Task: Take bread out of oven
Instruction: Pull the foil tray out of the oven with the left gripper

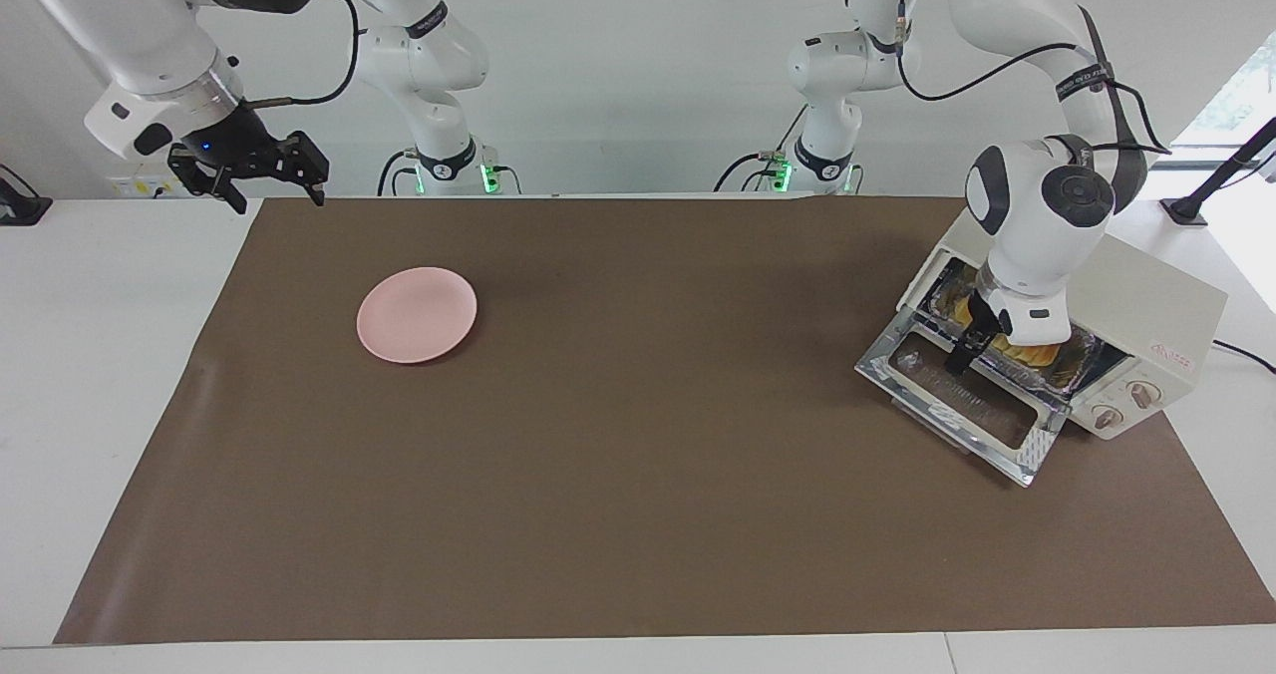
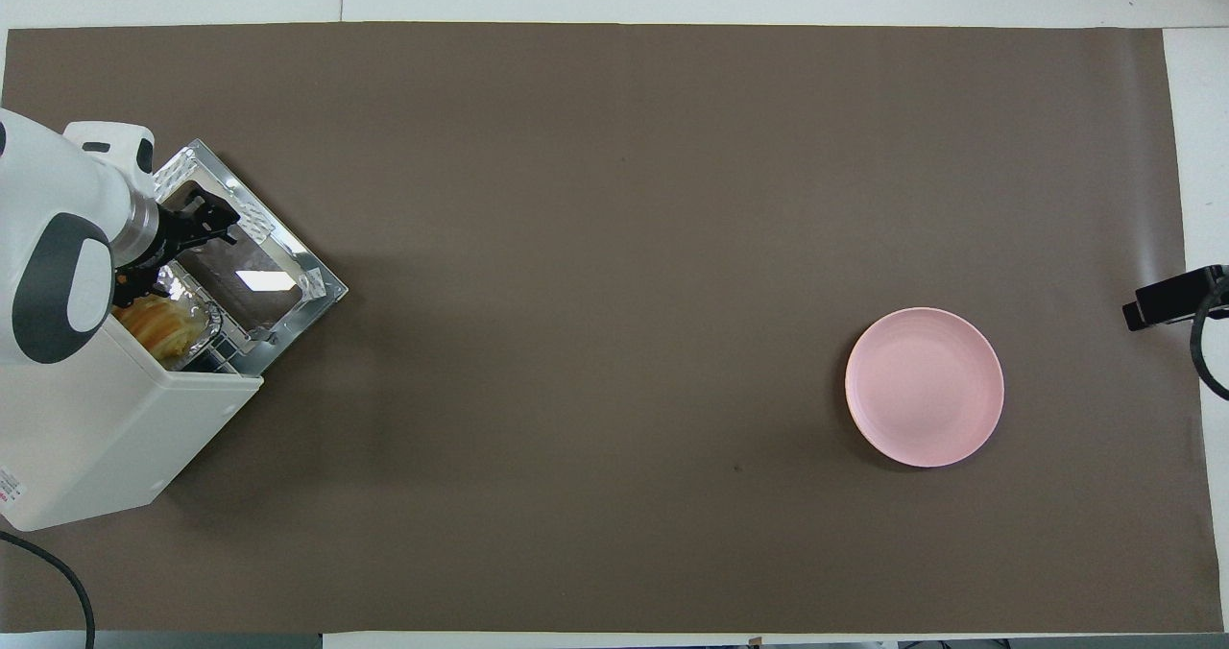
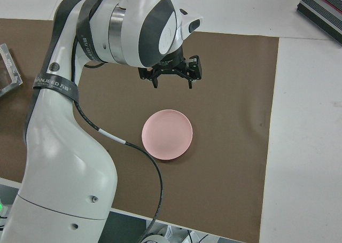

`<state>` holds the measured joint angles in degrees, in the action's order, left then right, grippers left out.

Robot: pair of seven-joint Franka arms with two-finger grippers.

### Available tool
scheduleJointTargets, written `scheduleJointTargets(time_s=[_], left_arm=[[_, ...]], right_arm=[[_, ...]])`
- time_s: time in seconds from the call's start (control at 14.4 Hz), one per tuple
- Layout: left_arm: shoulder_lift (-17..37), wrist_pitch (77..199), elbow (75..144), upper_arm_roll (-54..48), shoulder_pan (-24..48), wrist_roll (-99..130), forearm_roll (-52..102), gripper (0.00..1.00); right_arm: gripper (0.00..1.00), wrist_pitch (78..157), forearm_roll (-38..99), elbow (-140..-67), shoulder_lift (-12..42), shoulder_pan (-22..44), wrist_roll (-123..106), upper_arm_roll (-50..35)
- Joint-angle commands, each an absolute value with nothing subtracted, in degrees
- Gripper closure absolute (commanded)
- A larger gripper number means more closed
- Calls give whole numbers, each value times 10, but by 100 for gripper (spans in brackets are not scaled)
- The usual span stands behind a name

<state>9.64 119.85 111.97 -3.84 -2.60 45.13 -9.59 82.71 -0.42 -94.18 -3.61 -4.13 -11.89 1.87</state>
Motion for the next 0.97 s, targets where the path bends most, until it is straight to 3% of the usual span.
scheduleJointTargets(time_s=[0.0, 0.21, 0.28, 0.56, 0.9], left_arm=[[84, 1230, 1155, -40, -31, 459, -106, 33], [84, 1230, 1157, -40, -29, 419, -112, 96], [84, 1230, 1157, -40, -29, 398, -115, 100], [90, 1233, 1141, -42, -5, 350, -148, 100], [145, 1202, 1005, -44, 154, 346, -140, 100]], right_arm=[[0, 820, -10, -940, -36, -44, -127, 16], [0, 821, -9, -940, -36, -45, -127, 16], [0, 821, -10, -940, -36, -47, -131, 16], [0, 824, -9, -940, -36, -50, -131, 18], [0, 825, -6, -946, -38, -50, -127, 18]])
